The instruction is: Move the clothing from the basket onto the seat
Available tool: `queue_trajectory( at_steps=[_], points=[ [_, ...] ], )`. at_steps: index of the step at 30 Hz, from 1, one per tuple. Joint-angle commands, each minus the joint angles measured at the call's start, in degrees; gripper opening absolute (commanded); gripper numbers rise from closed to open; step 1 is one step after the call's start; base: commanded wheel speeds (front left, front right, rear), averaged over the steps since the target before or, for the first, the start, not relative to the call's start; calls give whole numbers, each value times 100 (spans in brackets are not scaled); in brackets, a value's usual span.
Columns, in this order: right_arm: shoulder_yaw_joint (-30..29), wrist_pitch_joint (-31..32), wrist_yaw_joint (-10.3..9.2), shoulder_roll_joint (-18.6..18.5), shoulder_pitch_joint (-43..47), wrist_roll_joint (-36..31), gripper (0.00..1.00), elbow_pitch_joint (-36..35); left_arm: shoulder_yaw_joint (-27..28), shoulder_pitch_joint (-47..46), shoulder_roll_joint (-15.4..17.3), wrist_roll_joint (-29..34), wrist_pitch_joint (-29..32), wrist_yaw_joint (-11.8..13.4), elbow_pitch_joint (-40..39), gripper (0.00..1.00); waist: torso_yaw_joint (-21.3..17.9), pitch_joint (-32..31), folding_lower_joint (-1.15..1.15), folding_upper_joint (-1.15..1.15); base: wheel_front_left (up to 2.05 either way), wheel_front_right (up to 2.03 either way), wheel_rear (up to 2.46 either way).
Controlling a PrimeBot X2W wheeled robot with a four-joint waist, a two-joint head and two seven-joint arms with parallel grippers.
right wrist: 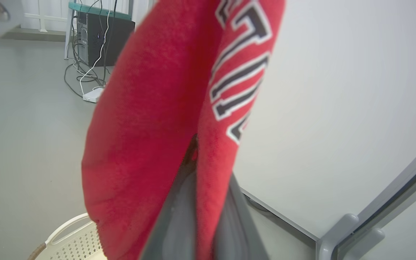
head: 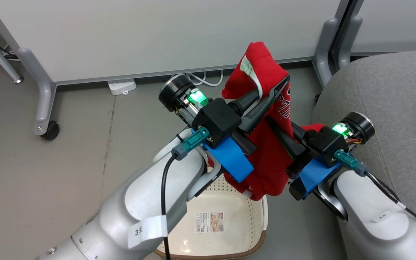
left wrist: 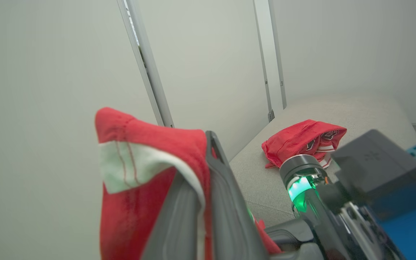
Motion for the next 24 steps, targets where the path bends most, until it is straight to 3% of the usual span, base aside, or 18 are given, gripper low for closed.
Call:
queue_trajectory(
  at_steps=[1,14,16,24],
  points=[
    [15,-24,1,28,-83,53,0,-27,23,-23,34,9,-27,-6,11,0,-2,-2,0,0,0,0,0],
    [37,-24,1,20,-15,75,0,-45,7,28,52,-12,-27,-6,45,0,-18,-31,0,0,0,0,0],
    [32,-24,1,13,-4,82,0,-48,30,49,48,-19,-27,-6,77,100,-20,-33,0,0,0,0,0],
    [-81,-24,1,10,70,88,0,-89,56,111,61,51,-26,-6,123,100,-53,-2,0,0,0,0,0]
  ],
)
